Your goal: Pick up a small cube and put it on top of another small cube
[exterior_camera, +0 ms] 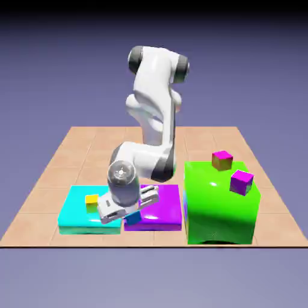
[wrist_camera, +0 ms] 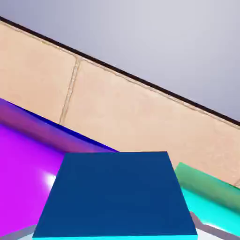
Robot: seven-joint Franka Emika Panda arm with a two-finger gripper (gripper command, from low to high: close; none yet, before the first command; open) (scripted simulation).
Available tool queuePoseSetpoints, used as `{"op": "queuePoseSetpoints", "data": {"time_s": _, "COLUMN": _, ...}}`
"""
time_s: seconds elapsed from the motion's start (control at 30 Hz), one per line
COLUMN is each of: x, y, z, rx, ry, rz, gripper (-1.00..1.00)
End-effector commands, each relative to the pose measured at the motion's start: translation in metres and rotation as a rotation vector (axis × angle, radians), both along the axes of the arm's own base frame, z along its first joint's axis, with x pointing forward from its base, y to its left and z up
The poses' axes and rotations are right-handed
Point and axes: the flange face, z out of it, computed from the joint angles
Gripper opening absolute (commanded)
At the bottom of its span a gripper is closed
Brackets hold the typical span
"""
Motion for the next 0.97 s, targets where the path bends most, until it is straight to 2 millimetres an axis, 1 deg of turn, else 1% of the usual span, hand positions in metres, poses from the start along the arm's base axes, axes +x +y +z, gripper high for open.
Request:
{"op": "queuePoseSetpoints", "data": {"time_s": 0.0, "x": -0.003, "y": 0.016, "z": 0.009, "rx": 0.001, "ry": -0.005, "rz": 0.057, "gripper": -1.0}}
{"op": "queuePoseSetpoints", "data": {"time_s": 0.13, "x": -0.019, "y": 0.077, "z": 0.047, "rx": -0.01, "ry": -0.031, "rz": 0.286, "gripper": -1.0}}
{"op": "queuePoseSetpoints", "data": {"time_s": 0.27, "x": -0.044, "y": 0.136, "z": 0.089, "rx": -0.054, "ry": -0.072, "rz": 0.52, "gripper": -1.0}}
{"op": "queuePoseSetpoints", "data": {"time_s": 0.3, "x": -0.054, "y": 0.161, "z": 0.102, "rx": -0.053, "ry": -0.089, "rz": 0.566, "gripper": -1.0}}
{"op": "queuePoseSetpoints", "data": {"time_s": 0.37, "x": -0.08, "y": 0.208, "z": 0.129, "rx": -0.053, "ry": -0.125, "rz": 0.658, "gripper": -1.0}}
{"op": "queuePoseSetpoints", "data": {"time_s": 0.43, "x": -0.112, "y": 0.251, "z": 0.154, "rx": -0.056, "ry": -0.161, "rz": 0.75, "gripper": -1.0}}
{"op": "queuePoseSetpoints", "data": {"time_s": 0.5, "x": -0.148, "y": 0.289, "z": 0.178, "rx": -0.062, "ry": -0.198, "rz": 0.842, "gripper": -1.0}}
{"op": "queuePoseSetpoints", "data": {"time_s": 0.57, "x": -0.188, "y": 0.323, "z": 0.199, "rx": -0.07, "ry": -0.237, "rz": 0.933, "gripper": -1.0}}
{"op": "queuePoseSetpoints", "data": {"time_s": 0.6, "x": -0.203, "y": 0.334, "z": 0.211, "rx": -0.059, "ry": -0.257, "rz": 0.979, "gripper": -1.0}}
{"op": "queuePoseSetpoints", "data": {"time_s": 0.63, "x": -0.206, "y": 0.337, "z": 0.216, "rx": -0.049, "ry": -0.264, "rz": 0.997, "gripper": -1.0}}
{"op": "queuePoseSetpoints", "data": {"time_s": 0.67, "x": -0.206, "y": 0.337, "z": 0.216, "rx": -0.049, "ry": -0.264, "rz": 0.997, "gripper": -1.0}}
{"op": "queuePoseSetpoints", "data": {"time_s": 0.8, "x": -0.206, "y": 0.319, "z": 0.152, "rx": -0.049, "ry": -0.264, "rz": 0.997, "gripper": -1.0}}
{"op": "queuePoseSetpoints", "data": {"time_s": 0.83, "x": -0.207, "y": 0.318, "z": 0.149, "rx": -0.049, "ry": -0.264, "rz": 0.997, "gripper": -1.0}}
{"op": "queuePoseSetpoints", "data": {"time_s": 0.87, "x": -0.207, "y": 0.318, "z": 0.149, "rx": -0.049, "ry": -0.264, "rz": 0.997, "gripper": 1.0}}
{"op": "queuePoseSetpoints", "data": {"time_s": 0.9, "x": -0.207, "y": 0.318, "z": 0.149, "rx": -0.049, "ry": -0.264, "rz": 0.997, "gripper": 1.0}}
{"op": "queuePoseSetpoints", "data": {"time_s": 0.93, "x": -0.205, "y": 0.323, "z": 0.165, "rx": -0.05, "ry": -0.264, "rz": 0.997, "gripper": 1.0}}
